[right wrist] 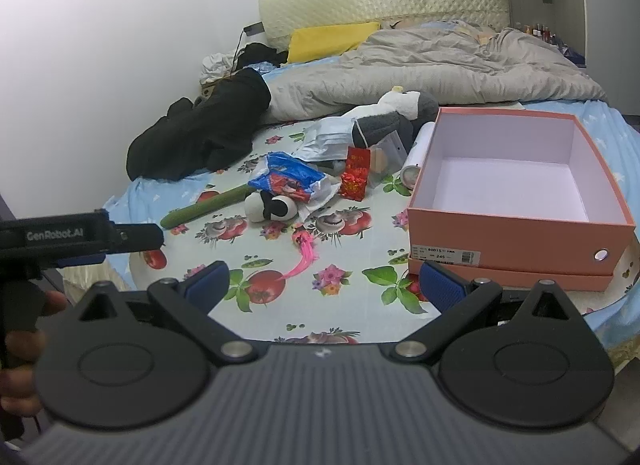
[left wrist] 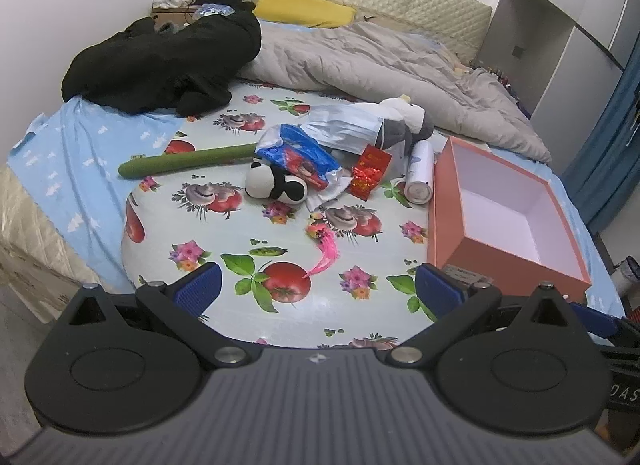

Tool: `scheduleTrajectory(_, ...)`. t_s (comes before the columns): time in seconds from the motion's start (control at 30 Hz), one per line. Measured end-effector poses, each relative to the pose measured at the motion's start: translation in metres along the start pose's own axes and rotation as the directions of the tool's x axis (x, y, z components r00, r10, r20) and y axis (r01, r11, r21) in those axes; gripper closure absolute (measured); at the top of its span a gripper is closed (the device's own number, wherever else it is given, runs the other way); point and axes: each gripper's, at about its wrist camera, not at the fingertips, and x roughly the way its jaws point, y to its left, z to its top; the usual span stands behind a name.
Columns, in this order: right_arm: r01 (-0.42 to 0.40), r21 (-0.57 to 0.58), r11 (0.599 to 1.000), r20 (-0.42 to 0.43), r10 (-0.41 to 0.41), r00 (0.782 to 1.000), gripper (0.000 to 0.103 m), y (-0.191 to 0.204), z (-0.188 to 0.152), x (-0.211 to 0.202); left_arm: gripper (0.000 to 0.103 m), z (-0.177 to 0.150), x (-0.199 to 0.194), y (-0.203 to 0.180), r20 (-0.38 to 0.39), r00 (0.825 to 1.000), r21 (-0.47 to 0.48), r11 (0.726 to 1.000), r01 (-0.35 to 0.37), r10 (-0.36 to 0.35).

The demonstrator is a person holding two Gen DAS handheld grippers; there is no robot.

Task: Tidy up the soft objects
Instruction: 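Move the left tool toward the panda plush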

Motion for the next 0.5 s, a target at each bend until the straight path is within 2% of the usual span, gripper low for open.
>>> scheduleTrajectory(0.5,0.005,0.025,1.000,-0.004,-0.005,1.000,0.000,-0.006,-0.009,0.004,0.000,-0.008,0.021,-0.005,-0.069,0.998,-0.004,1.000,0.007,-0.008)
